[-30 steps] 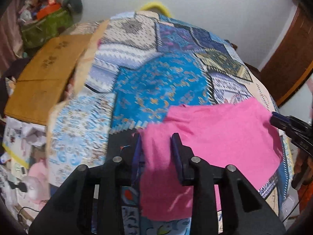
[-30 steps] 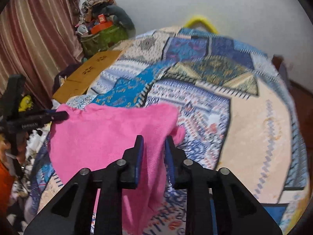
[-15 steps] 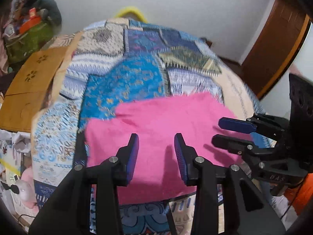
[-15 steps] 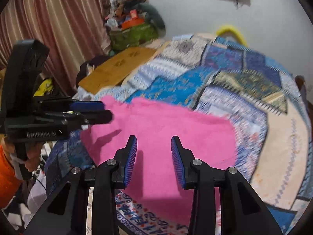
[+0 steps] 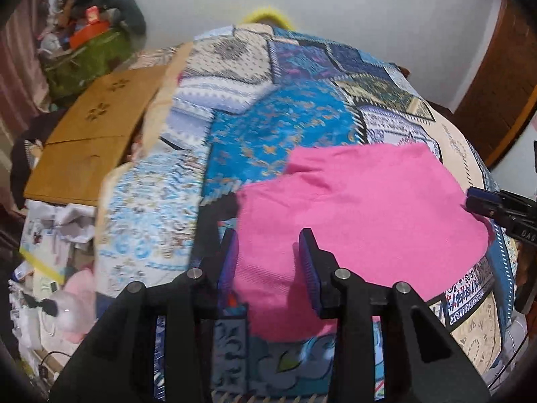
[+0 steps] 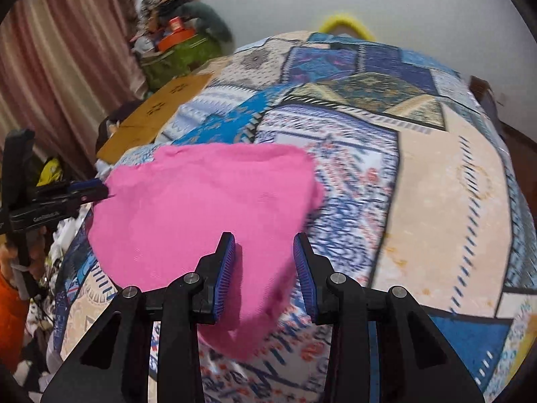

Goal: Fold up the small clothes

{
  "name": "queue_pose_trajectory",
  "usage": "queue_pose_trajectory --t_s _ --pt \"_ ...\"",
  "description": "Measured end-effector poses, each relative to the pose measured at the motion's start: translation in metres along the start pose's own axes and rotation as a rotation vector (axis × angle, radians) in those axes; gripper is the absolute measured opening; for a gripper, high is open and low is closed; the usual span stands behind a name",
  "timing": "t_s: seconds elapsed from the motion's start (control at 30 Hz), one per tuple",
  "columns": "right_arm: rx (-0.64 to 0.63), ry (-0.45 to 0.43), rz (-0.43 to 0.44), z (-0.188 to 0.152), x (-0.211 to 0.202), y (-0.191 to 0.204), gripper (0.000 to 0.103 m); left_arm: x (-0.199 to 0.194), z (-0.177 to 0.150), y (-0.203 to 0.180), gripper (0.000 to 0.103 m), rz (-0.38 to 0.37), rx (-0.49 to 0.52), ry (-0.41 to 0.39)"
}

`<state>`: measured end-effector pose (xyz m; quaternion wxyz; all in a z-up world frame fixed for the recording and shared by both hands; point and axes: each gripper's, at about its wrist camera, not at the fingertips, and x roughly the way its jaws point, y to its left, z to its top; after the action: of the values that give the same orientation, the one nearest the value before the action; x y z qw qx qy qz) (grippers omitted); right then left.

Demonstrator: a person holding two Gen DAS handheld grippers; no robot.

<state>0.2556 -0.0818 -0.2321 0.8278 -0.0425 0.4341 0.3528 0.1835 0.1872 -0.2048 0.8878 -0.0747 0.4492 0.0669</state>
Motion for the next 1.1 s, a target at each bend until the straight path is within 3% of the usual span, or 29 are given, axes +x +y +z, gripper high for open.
queue_pose_trajectory --t_s 0.23,0.53,0.73,0.77,0.8,0.83,1.0,1.1 --pt "-0.038 -0.162 0.0 0.015 -0.067 0.022 0.033 -0.078 0.01 -0.006 0.037 -0.001 -0.012 -0.159" --pt "-0.157 -0.492 0.022 0.015 -0.185 0.092 0.033 -0.216 0.001 -0.061 0.039 -0.066 0.048 -0.48" --pt "-0.203 -0.639 0.025 -0.013 -0.229 0.128 0.033 -0.273 -0.034 -0.094 0.054 -0.08 0.083 -0.65" --pt "-0.206 -0.66 0.025 -0.02 -0.235 0.134 0.033 -0.279 -0.041 -0.099 0.061 -0.076 0.088 -0.668" --pt "-0.205 -0.674 0.021 -0.024 -0.238 0.139 0.039 -0.284 -0.048 -0.103 0.067 -0.07 0.089 -0.688" --pt "-0.202 -0.684 0.016 -0.027 -0.24 0.141 0.052 -0.287 -0.052 -0.106 0.07 -0.066 0.089 -0.699" --pt "-0.192 -0.724 -0.027 -0.044 -0.244 0.151 0.079 -0.297 -0.073 -0.112 0.1 -0.04 0.06 -0.739" --pt "-0.178 -0.729 -0.045 -0.047 -0.243 0.152 0.087 -0.3 -0.079 -0.11 0.102 -0.037 0.041 -0.748"
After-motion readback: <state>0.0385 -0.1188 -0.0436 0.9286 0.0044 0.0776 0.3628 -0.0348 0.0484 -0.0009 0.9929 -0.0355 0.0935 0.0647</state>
